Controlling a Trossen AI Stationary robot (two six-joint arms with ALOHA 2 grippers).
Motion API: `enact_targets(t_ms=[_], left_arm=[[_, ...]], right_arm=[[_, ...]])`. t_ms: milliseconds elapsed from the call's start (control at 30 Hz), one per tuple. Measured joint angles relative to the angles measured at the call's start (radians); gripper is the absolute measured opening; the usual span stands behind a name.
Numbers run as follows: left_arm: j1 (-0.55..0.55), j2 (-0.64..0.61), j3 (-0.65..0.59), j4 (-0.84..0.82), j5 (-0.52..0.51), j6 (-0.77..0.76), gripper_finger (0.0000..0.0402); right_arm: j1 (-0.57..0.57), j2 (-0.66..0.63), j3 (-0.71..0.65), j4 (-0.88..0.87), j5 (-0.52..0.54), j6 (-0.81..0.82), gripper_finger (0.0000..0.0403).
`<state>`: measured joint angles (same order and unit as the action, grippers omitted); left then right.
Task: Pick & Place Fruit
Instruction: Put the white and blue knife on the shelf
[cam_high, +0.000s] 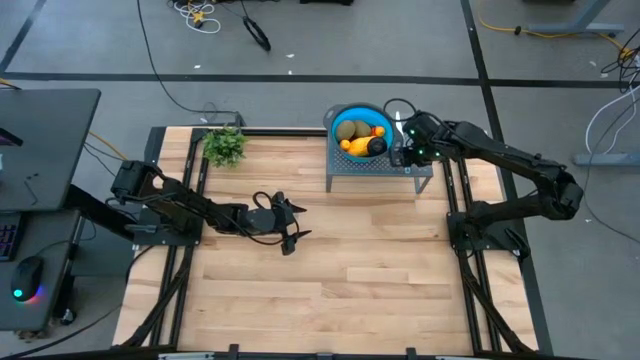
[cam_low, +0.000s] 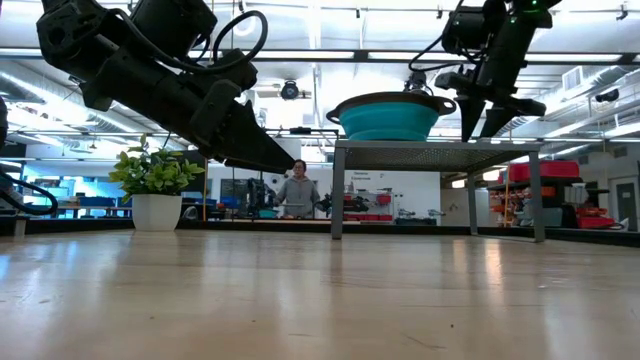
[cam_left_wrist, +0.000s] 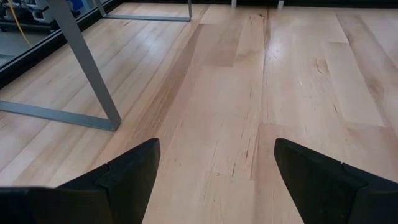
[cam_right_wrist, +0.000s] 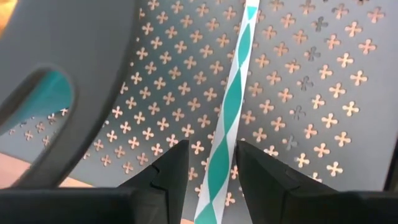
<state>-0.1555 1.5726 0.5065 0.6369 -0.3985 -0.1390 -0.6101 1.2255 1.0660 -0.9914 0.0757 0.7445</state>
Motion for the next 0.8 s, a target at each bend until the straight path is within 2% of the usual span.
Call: enact_targets(t_ms=[800], left_arm=[[0.0,0.0,0.0,-0.002,0.0,0.0,0.0325]], right_arm=[[0.053,-0.015,0.0,-0.001,0.0,0.018,0.0142]])
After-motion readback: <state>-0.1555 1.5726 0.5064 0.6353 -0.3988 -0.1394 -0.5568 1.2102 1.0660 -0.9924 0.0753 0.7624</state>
